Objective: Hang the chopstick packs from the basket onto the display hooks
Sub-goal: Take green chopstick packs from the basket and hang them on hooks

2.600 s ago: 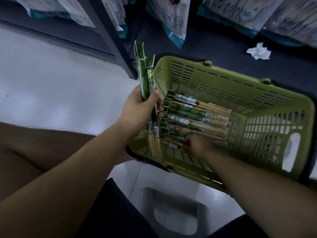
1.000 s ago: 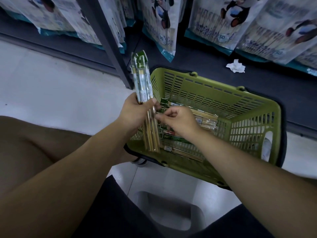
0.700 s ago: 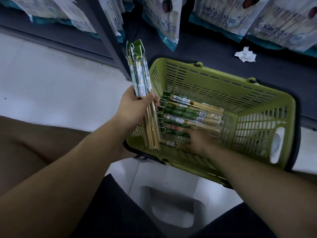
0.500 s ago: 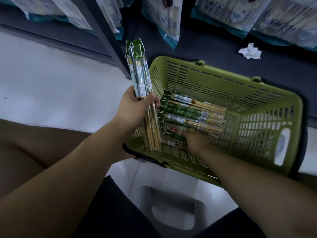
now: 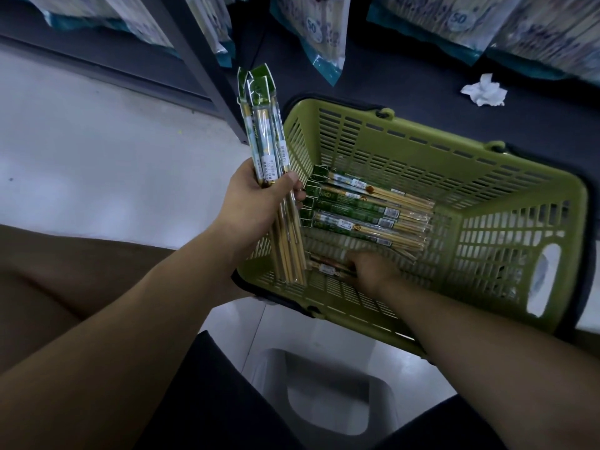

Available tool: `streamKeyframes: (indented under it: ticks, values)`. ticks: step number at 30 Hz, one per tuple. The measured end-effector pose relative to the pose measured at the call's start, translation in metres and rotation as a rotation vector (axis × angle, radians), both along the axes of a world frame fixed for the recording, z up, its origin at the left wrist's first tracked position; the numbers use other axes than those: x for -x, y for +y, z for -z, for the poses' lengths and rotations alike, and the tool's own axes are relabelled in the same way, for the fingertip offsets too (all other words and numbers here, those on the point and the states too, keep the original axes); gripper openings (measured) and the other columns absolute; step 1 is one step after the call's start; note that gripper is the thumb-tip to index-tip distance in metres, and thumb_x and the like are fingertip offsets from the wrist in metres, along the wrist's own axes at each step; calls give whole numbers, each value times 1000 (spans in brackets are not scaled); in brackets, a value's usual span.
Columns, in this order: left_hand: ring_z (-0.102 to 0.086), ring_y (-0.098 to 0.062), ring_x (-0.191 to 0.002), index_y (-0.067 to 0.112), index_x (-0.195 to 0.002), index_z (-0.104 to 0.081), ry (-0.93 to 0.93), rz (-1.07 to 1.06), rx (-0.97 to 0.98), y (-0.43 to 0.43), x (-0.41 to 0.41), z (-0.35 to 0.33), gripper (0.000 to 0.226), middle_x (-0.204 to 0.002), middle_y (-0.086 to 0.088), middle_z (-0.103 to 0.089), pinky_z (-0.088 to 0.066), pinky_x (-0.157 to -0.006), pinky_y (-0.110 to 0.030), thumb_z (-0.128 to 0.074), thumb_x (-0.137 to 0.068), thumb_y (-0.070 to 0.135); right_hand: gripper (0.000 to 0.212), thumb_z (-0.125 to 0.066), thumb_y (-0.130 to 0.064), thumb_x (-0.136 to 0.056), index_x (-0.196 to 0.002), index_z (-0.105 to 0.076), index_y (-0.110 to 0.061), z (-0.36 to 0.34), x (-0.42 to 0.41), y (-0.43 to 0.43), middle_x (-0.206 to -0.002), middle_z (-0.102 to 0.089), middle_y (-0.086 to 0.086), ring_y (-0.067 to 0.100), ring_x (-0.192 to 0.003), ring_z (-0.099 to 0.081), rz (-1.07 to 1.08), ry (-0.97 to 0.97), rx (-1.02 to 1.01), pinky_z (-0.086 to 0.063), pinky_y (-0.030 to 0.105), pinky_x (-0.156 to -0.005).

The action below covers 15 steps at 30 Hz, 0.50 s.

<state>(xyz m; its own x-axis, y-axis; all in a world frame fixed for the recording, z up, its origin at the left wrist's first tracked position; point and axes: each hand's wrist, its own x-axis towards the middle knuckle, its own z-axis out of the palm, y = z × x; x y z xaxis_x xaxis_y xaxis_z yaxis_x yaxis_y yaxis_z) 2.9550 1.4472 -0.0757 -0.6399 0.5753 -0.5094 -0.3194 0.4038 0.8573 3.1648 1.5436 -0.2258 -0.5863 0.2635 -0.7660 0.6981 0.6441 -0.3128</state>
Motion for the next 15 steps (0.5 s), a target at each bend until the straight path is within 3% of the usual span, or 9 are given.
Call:
streamKeyframes:
  ticks: [3,10,15]
  values:
    - [-76,-25,-83,1,-116,-57,1,-2,-1,0,0,1,20,-87,-9,-73,-65,-76,-42,-64,-100,12,14,-70,-30,-93,-104,-71,-23,2,1,4,-103,-69,5,25,-96,-64,-24,-36,14,-47,29,-76]
    - [-76,-23,-82,6,-113,-57,-19,-10,-12,0,1,2,17,-84,-7,-73,-64,-75,-41,-65,-100,12,12,-65,-30,-94,-89,-66,-19,-3,2,12,-86,-60,2,23,-82,-58,-52,-46,21,-42,29,-69]
    - [-76,-24,-83,2,-118,-56,-16,-9,9,0,0,1,23,-89,-10,-73,-64,-75,-42,-65,-100,13,21,-69,-36,-93,-109,-70,-22,-10,0,14,-106,-67,2,22,-96,-63,32,-17,117,-54,37,-86]
